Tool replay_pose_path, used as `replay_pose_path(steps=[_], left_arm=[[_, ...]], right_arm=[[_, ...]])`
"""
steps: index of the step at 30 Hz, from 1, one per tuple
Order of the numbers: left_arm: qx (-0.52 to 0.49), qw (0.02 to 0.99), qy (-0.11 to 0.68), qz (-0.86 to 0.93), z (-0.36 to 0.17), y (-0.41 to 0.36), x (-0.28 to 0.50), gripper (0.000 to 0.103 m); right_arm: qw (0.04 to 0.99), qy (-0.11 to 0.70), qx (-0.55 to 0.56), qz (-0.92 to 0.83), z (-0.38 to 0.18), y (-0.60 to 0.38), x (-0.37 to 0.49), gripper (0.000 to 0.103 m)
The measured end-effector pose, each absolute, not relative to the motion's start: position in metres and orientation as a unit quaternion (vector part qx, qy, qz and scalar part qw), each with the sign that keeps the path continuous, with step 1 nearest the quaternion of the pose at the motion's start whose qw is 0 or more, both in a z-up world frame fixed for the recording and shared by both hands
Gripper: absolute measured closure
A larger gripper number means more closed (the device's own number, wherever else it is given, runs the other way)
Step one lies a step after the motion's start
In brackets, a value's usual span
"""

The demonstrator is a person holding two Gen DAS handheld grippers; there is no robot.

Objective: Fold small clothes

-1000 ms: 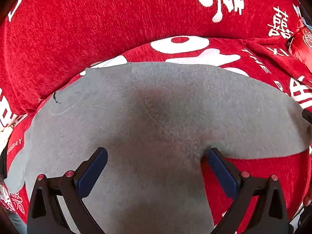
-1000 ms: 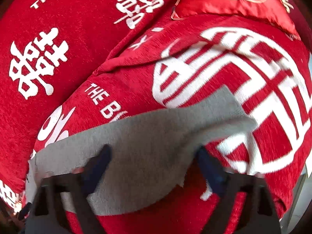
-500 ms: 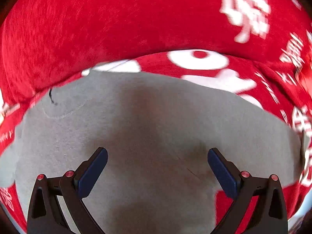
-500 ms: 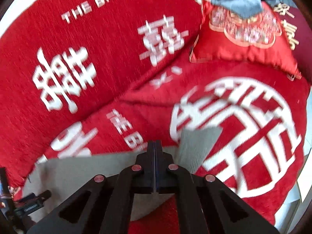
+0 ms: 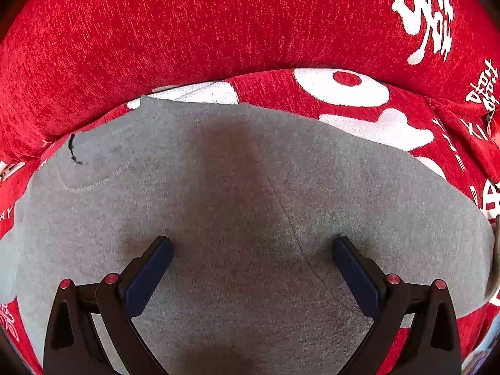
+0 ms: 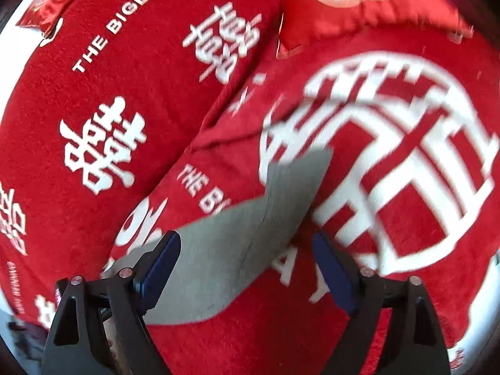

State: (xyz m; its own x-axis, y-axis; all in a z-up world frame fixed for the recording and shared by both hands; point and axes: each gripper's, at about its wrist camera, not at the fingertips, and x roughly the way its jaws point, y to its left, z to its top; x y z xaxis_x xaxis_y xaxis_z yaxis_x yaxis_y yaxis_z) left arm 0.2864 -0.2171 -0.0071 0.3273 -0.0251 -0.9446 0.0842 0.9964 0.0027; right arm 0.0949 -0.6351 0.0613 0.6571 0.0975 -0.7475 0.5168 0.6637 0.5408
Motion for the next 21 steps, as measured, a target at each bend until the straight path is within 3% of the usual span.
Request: replay_pose_path(steps=[6,7,9,10,21], left_arm=[[0.024,0.812,0.583,-0.030,-0.005,-0.221,0.287,0.000],[0.024,0.811,0.583,-0.030,-0.005,-0.222,0.287,0.000],[0.026,0.810,0.585,-0.031,-0.004,-0.221,0.288,0.000],[0.029,0.809,0.587,-0.032,-0.003,-0.222,0.289,0.000],[0.033,0.817,0.575,-0.031,-0.006,-0.231,0.294,0.000]], right_arm=[[0.801,0.471,0.325,-0.173,0.024,-0.622,0.150,0.025],[0.799,0.485,0.304,-0.185,0.018,-0.620,0.157,0.033],[0.807,0.487,0.278,-0.189,0.013,-0.617,0.165,0.080],[0.810,0.481,0.279,-0.185,0.015,-0.619,0.163,0.087],[0.859,0.337,0.375,-0.092,0.095,-0.614,0.129,0.087]])
